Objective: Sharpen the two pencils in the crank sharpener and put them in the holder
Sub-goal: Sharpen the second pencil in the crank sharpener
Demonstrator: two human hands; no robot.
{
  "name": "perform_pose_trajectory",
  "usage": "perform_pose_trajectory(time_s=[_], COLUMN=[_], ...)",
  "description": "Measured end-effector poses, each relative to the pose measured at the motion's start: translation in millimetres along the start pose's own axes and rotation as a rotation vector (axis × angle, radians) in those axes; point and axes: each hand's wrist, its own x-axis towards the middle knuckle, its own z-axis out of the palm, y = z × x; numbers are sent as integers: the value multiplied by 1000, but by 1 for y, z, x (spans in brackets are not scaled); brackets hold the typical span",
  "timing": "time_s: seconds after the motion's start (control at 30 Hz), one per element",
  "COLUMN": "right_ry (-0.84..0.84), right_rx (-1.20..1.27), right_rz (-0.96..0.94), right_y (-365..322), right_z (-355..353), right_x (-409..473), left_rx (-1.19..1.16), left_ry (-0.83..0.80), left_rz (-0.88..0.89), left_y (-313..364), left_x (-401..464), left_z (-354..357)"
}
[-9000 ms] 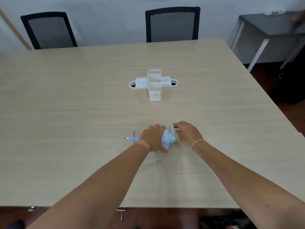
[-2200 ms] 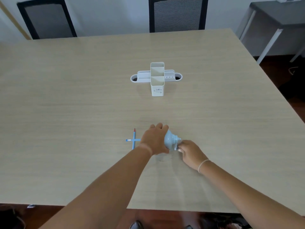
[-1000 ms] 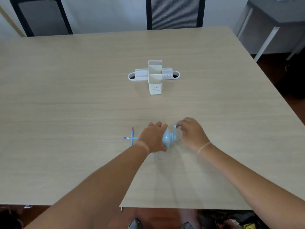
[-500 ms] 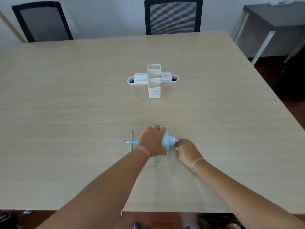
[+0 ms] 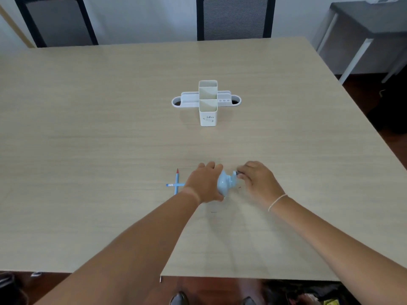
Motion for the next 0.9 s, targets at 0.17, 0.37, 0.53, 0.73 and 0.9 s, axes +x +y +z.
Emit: perform_pose_trajectory(time_s=[0.17,0.37,0.53,0.73,0.9], right_ry=[-118,-310,-124,8,-302], right_rx=[19,-42,84,36,-31], right_rz=[201,238,93,142,293], right_y=[25,33,12,15,30], right_z=[29,63,33,17,53], right_x=[29,-7,-53,11,11], left_rx=[39,28,13,22,20], left_ry=[6,-1,3,0,6], left_rz=[6,0,5,13,7], left_y=[0,1,1,1,0], left_x=[1,0,-1,-2,-2], left_z=[1,2,1,-1,0])
